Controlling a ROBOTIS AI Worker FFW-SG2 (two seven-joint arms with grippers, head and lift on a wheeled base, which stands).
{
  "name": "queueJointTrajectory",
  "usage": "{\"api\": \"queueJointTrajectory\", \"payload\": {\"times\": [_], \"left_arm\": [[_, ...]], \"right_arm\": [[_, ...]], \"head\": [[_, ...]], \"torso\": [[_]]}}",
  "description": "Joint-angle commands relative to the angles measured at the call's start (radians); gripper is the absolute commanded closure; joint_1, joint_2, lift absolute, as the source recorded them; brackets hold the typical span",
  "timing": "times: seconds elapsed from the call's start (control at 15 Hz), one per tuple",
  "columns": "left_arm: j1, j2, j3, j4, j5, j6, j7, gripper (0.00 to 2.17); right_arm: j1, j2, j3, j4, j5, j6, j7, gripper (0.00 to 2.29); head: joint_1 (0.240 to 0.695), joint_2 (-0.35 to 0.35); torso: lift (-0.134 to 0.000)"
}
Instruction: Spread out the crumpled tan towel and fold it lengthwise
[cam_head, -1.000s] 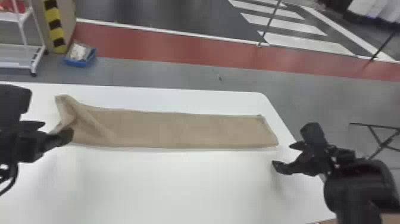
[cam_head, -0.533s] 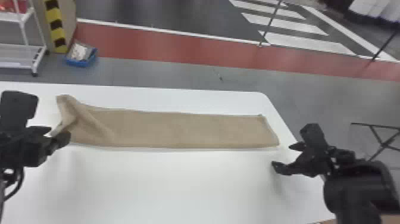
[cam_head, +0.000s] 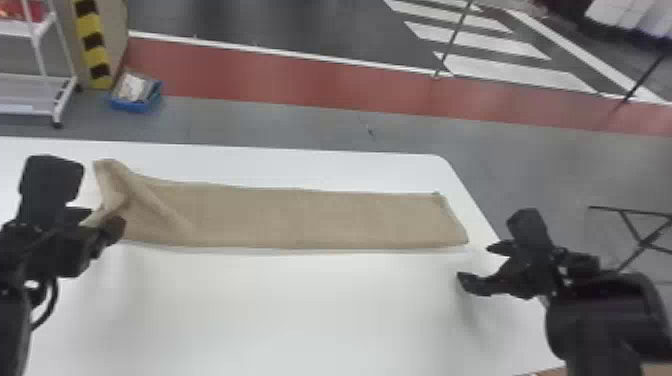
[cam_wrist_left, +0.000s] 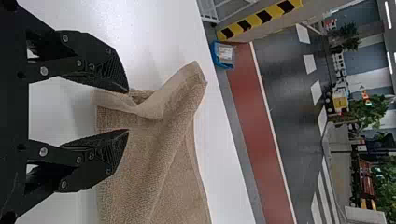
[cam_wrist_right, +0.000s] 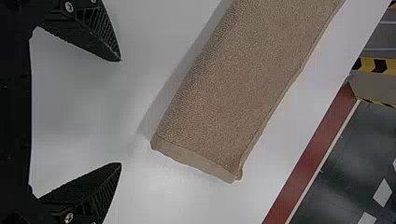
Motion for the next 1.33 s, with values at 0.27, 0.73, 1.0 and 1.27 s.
{"api": "queueJointTrajectory", "payload": {"times": [0.27,0.73,1.0,1.27], "left_arm": [[-0.003,0.0,-0.002,0.024,-0.027,-0.002,0.006,0.7],[-0.008,0.002,0.002,0.045,-0.062,-0.002,0.004,1.6],[0.006,0.011,0.016,0.016,-0.07,0.014,-0.043,1.6],[0.009,0.059,0.056,-0.102,-0.17,0.051,-0.398,1.6]], "right_arm": [[0.001,-0.003,-0.008,0.002,-0.016,-0.002,0.003,0.09],[0.001,-0.005,-0.011,0.0,-0.016,-0.002,0.012,0.09],[0.001,-0.005,-0.017,0.002,-0.016,-0.002,0.012,0.09],[0.001,-0.006,-0.016,0.002,-0.02,-0.023,0.014,0.09]], "head": [[0.695,-0.326],[0.695,-0.316],[0.695,-0.311],[0.695,-0.33]], "torso": [[-0.124],[-0.124],[-0.124],[-0.124]]}}
